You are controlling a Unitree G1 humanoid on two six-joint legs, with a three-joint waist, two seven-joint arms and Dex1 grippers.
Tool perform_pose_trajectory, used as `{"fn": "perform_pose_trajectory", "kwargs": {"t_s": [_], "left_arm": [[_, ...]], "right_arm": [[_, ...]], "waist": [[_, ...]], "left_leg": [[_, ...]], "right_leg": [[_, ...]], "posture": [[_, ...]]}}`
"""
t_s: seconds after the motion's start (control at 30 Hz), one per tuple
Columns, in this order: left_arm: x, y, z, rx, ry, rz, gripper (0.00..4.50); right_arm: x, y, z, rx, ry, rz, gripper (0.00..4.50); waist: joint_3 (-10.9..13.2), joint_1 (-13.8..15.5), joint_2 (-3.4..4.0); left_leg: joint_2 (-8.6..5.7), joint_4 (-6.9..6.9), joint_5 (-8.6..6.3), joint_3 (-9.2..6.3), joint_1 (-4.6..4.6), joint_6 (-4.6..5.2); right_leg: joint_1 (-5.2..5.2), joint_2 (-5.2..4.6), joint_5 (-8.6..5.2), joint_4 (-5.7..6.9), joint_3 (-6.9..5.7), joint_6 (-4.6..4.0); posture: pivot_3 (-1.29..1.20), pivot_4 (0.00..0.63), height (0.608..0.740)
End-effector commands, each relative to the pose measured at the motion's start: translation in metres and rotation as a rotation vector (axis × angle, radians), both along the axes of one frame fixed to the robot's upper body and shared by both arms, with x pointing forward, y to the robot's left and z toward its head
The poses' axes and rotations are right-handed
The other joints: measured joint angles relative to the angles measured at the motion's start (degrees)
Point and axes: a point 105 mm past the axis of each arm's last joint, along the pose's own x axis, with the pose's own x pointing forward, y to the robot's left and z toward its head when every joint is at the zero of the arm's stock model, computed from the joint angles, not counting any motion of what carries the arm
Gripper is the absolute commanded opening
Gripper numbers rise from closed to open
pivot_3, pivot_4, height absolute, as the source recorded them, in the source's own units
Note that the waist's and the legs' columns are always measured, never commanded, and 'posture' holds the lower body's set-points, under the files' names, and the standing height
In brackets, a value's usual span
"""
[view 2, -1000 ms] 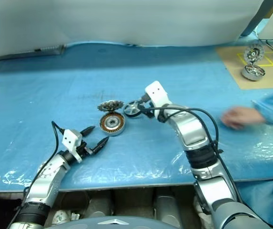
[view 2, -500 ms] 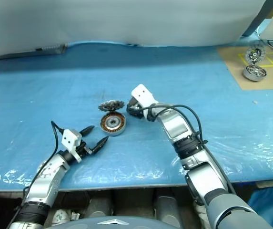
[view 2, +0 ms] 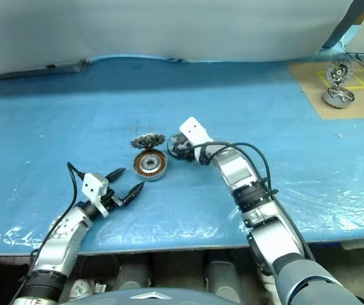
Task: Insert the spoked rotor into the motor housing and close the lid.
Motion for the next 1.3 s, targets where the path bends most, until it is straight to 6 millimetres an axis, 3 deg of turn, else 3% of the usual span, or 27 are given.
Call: {"fn": "perform_pose_trajectory", "kwargs": {"t_s": [0.03,0.37,0.57,0.73,0.8,0.93,1.07,1.17,1.3], "left_arm": [[0.001,0.003,0.0,-0.004,-0.018,0.015,4.5],[0.001,0.006,-0.006,-0.004,-0.015,0.027,4.5],[0.0,0.005,-0.007,-0.007,-0.016,0.022,4.5],[0.0,0.003,-0.006,-0.008,-0.019,0.015,4.5],[0.0,0.002,-0.003,-0.007,-0.025,0.012,4.5],[0.002,0.001,0.006,-0.006,-0.048,0.011,4.5],[0.005,0.0,0.014,-0.005,-0.065,0.007,4.5],[0.007,0.001,0.016,-0.001,-0.068,0.004,4.5],[0.01,0.004,0.015,0.004,-0.065,0.002,4.5]], "right_arm": [[-0.003,0.009,0.006,0.009,-0.029,0.038,3.3],[-0.003,0.002,-0.008,-0.018,0.009,0.013,3.3],[-0.002,-0.008,-0.005,-0.013,0.009,-0.022,1.42],[-0.002,-0.022,0.007,0.005,-0.012,-0.066,1.26],[-0.004,-0.037,0.016,-0.005,-0.037,-0.094,1.25],[-0.018,-0.053,0.037,-0.021,-0.062,-0.075,1.25],[-0.048,-0.041,0.043,-0.028,-0.02,0.075,1.25],[-0.072,-0.018,0.043,-0.015,0.015,0.205,1.25],[-0.082,0.02,0.05,0.059,0.038,0.26,1.25]], "waist": [[0.0,0.0,0.0],[0.0,0.0,0.0],[-0.1,0.0,-0.07],[-0.1,0.0,-0.09],[-0.1,0.2,-0.09],[-0.1,0.4,-0.09],[-0.1,0.0,-0.09],[-0.1,-0.1,-0.09],[-0.1,0.0,-0.08]], "left_leg": [[0.0,0.0,0.0,0.0,0.02,0.0],[0.0,0.06,0.0,0.0,0.07,0.0],[0.0,0.07,0.0,0.03,0.21,0.0],[0.01,0.06,-0.01,0.06,0.39,0.01],[0.0,0.06,-0.01,0.06,0.36,0.01],[-0.02,-0.02,-0.02,0.05,0.22,0.03],[0.07,-0.13,-0.02,0.05,0.14,0.03],[0.17,-0.13,-0.02,0.07,0.2,0.03],[0.16,-0.09,-0.02,0.08,0.21,0.03]], "right_leg": [[0.01,0.0,0.0,0.02,0.0,0.0],[0.02,-0.02,0.0,0.12,0.01,-0.01],[0.14,-0.03,0.0,0.13,0.03,-0.01],[0.28,-0.04,0.0,0.13,0.04,-0.01],[0.27,-0.04,0.0,0.1,0.04,-0.01],[0.23,-0.04,0.01,-0.14,0.02,0.0],[0.11,0.08,0.01,-0.15,0.02,0.0],[0.1,0.14,0.0,-0.13,0.02,-0.01],[0.1,0.13,0.0,-0.11,0.02,-0.02]], "posture": [[0.0,0.15,0.74],[0.0,0.15,0.74],[0.0,0.15,0.74],[0.0,0.15,0.74],[0.0,0.15,0.74],[0.0,0.15,0.74],[0.0,0.15,0.74],[0.0,0.15,0.74],[0.0,0.15,0.74]]}}
